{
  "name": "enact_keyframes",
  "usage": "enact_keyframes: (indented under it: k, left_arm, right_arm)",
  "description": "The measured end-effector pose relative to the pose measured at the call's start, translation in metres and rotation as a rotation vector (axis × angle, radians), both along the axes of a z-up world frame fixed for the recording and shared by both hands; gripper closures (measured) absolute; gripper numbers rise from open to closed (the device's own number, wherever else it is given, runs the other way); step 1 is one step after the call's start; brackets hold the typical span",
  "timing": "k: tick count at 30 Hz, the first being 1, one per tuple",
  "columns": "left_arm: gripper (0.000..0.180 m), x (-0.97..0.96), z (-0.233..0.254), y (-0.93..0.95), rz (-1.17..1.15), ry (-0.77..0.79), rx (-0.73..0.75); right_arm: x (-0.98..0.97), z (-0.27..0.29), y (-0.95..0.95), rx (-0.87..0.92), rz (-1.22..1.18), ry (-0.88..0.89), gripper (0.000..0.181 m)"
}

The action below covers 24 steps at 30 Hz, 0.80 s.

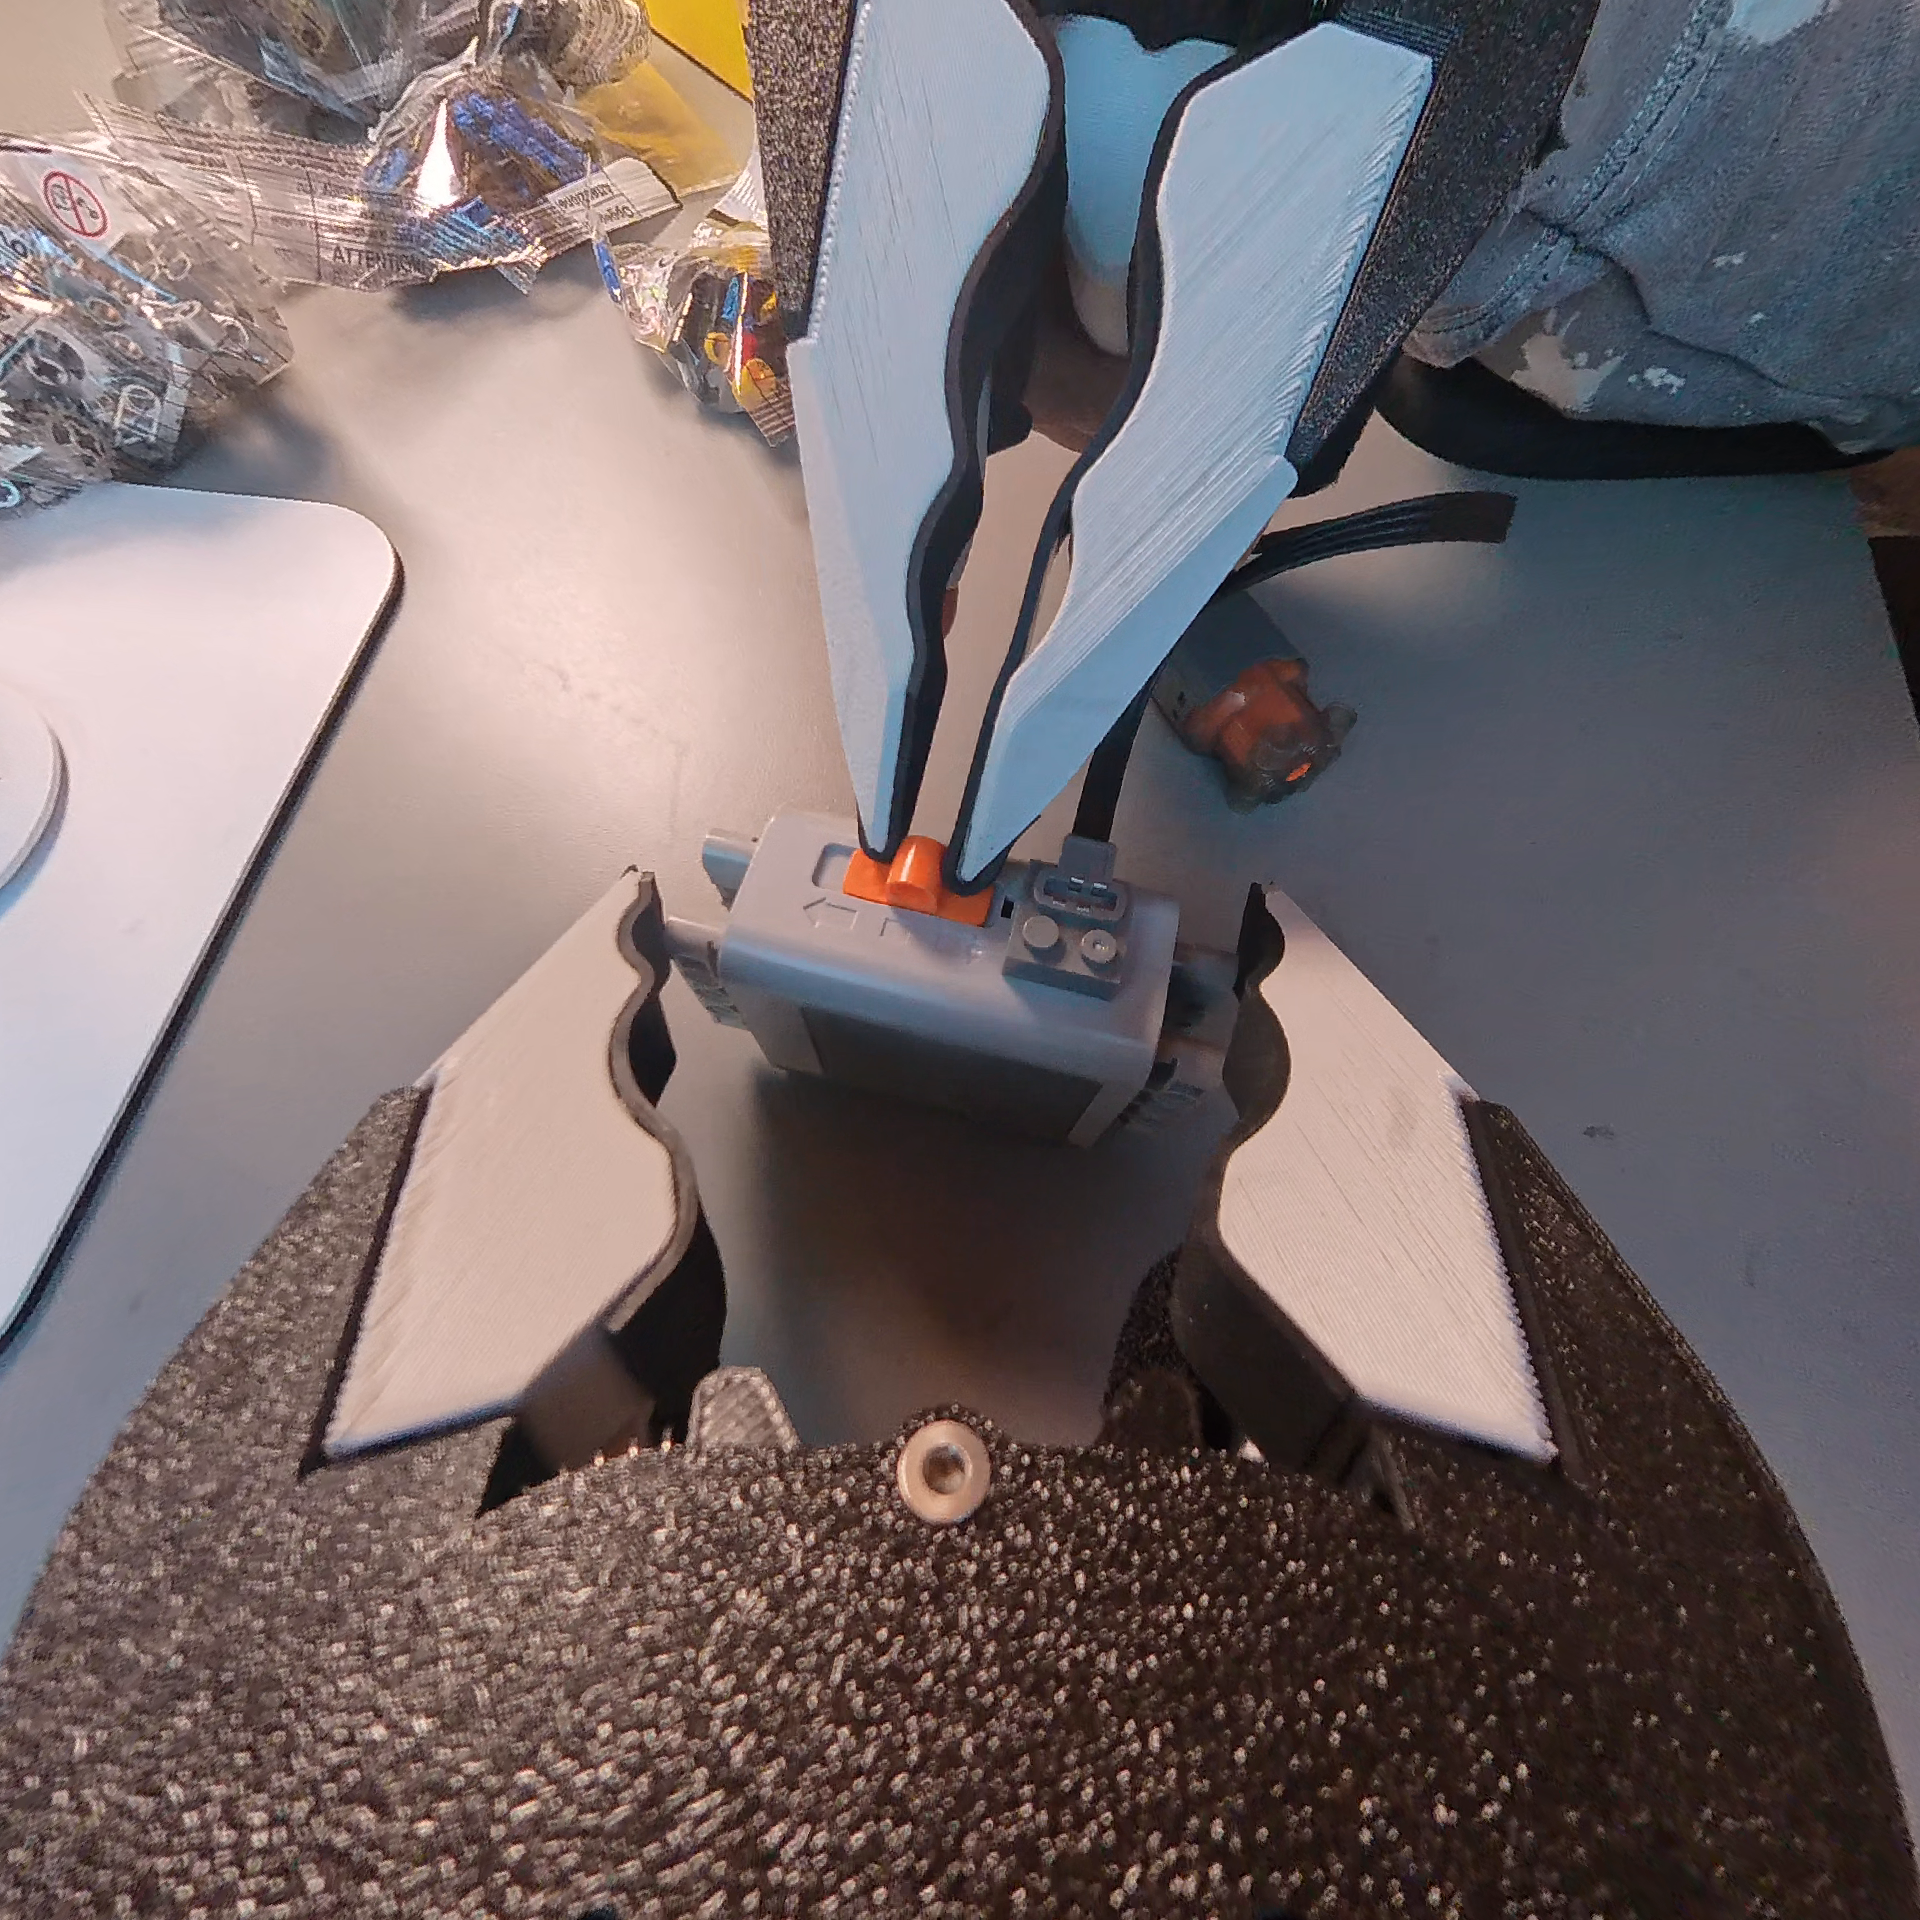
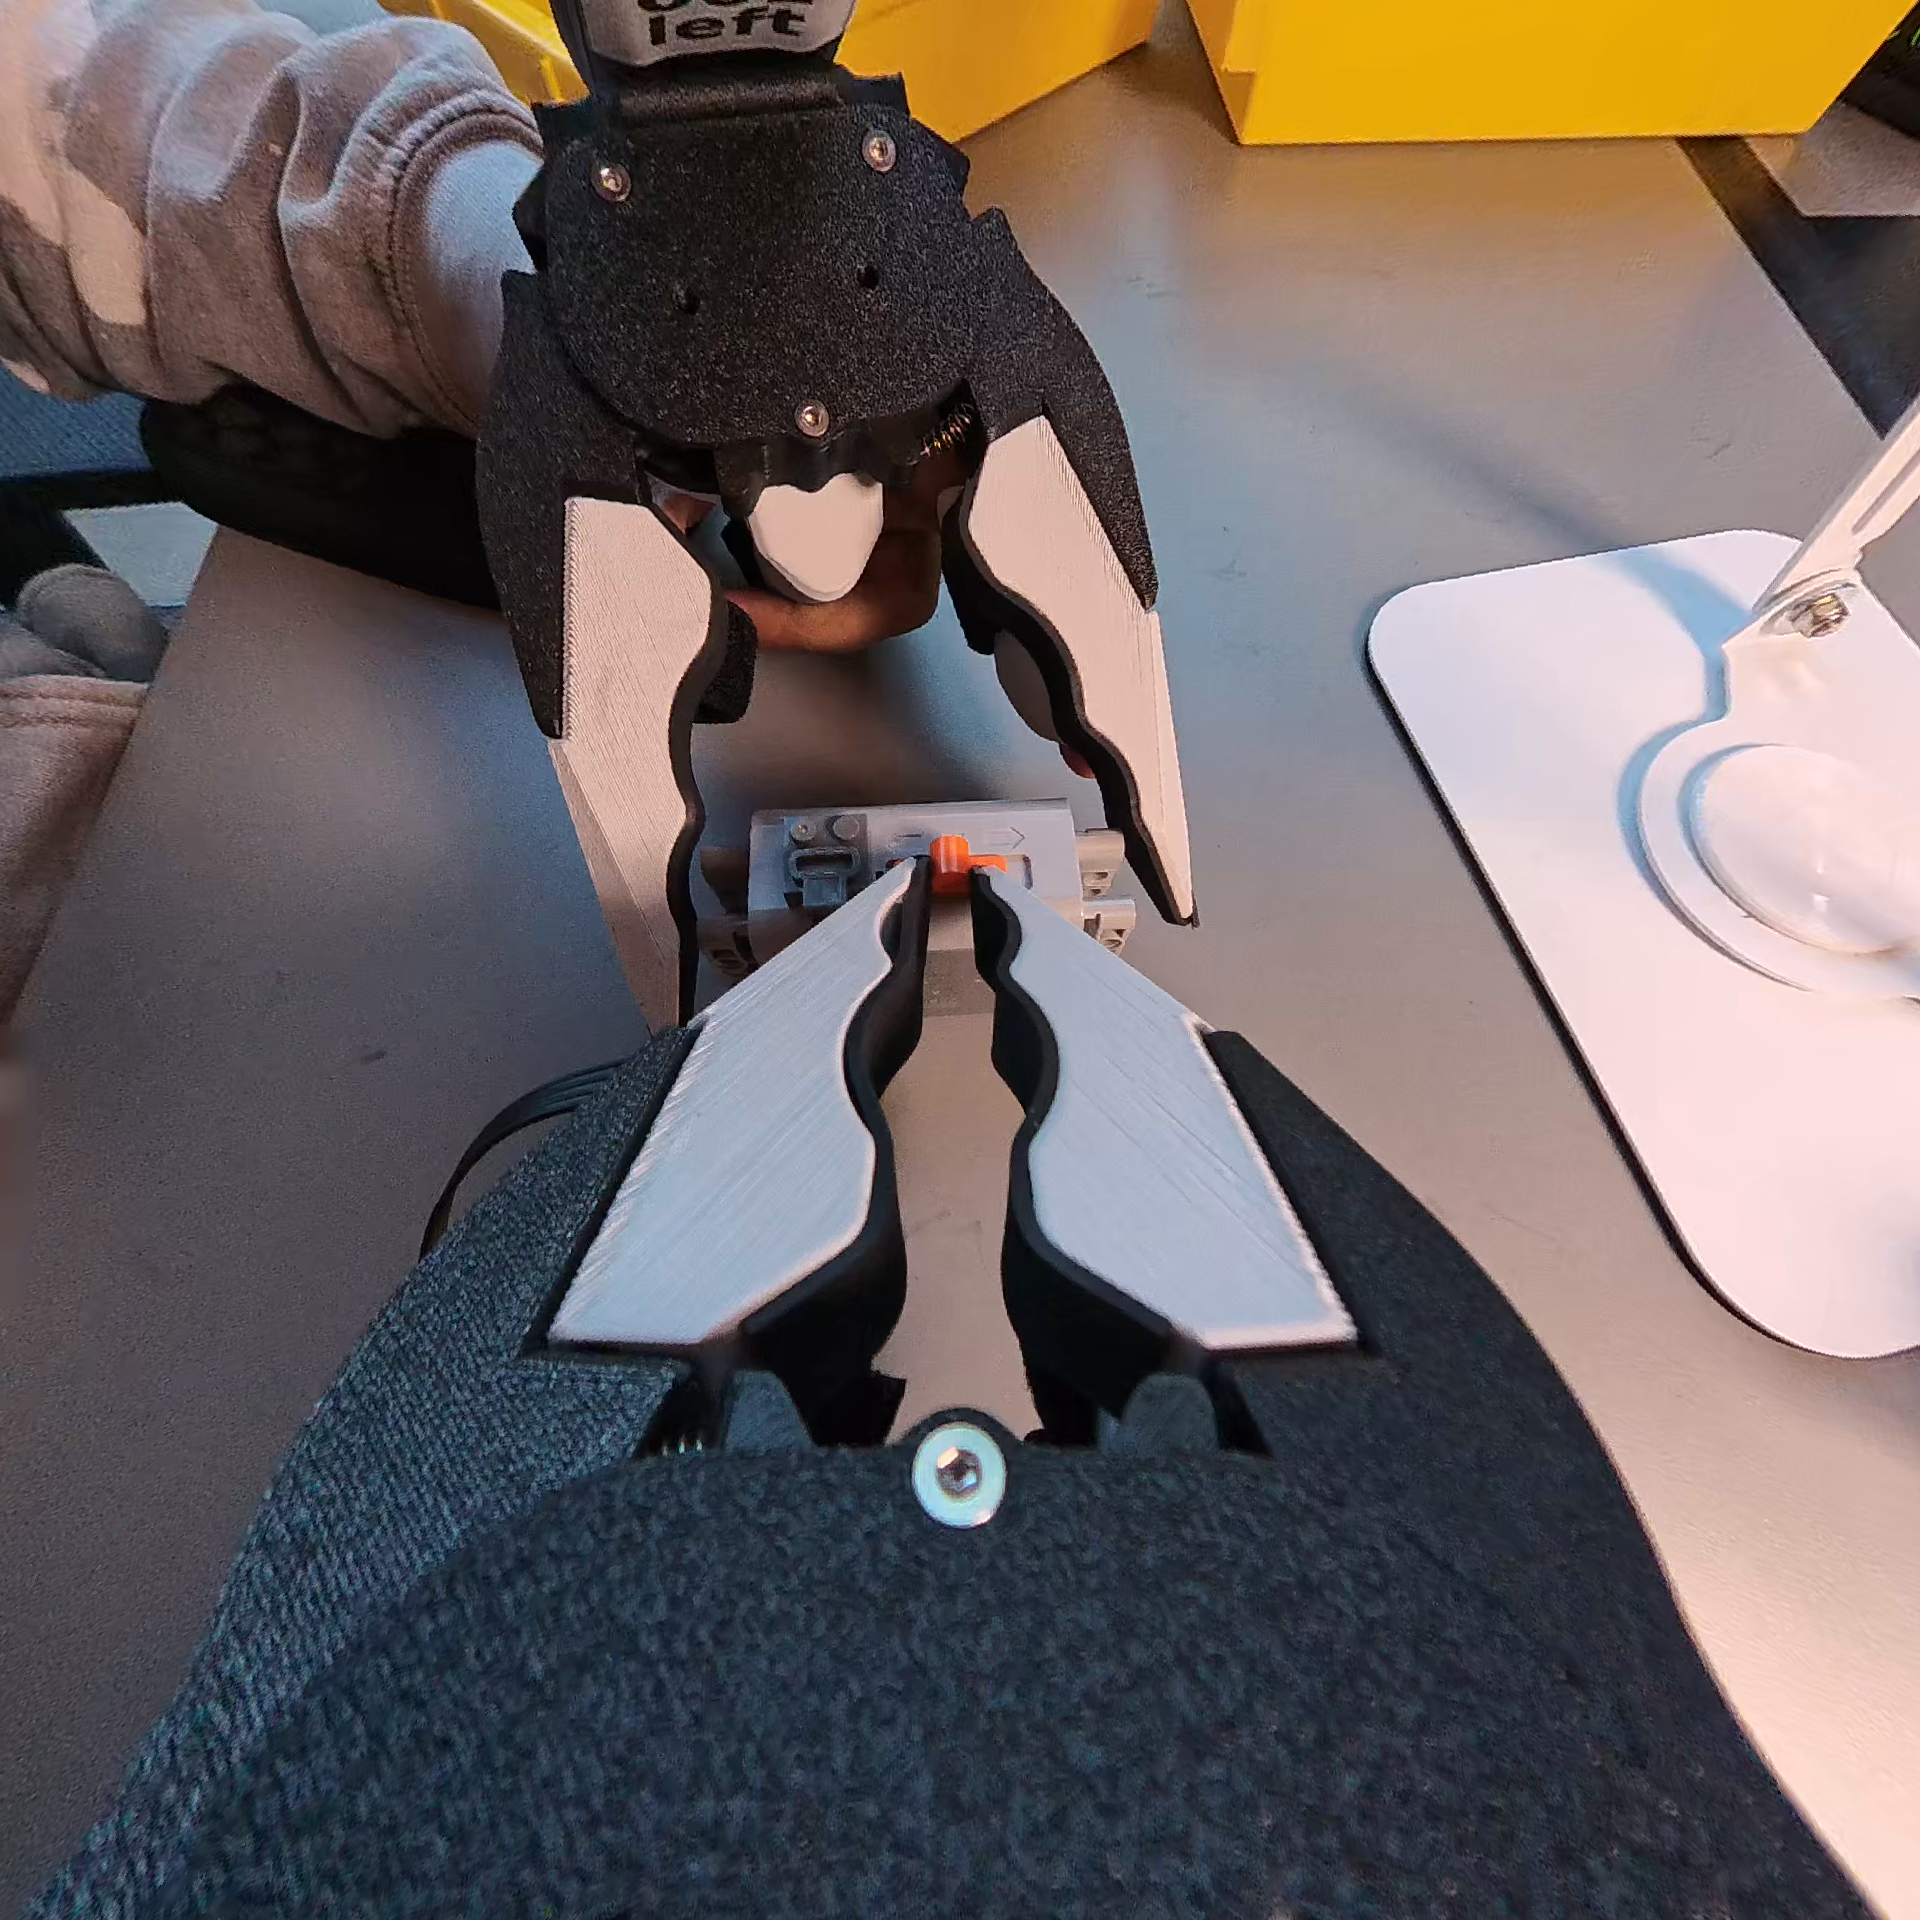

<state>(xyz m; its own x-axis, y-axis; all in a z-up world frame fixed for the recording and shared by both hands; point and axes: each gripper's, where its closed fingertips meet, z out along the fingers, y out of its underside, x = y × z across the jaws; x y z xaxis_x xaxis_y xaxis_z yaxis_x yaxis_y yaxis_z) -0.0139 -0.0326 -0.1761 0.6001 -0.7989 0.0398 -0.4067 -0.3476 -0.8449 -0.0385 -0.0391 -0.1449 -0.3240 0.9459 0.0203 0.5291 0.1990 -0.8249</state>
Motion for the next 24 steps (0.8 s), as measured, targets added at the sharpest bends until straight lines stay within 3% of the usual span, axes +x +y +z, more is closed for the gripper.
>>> enact_keyframes:
  k: [24]
  left_arm:
    - [0.075, 0.0003, 0.0007, -0.0001, 0.007, -0.011, -0.010]
  right_arm:
    - [-0.0047, -0.0008, 0.0039, -0.034, -0.018, 0.028, 0.175]
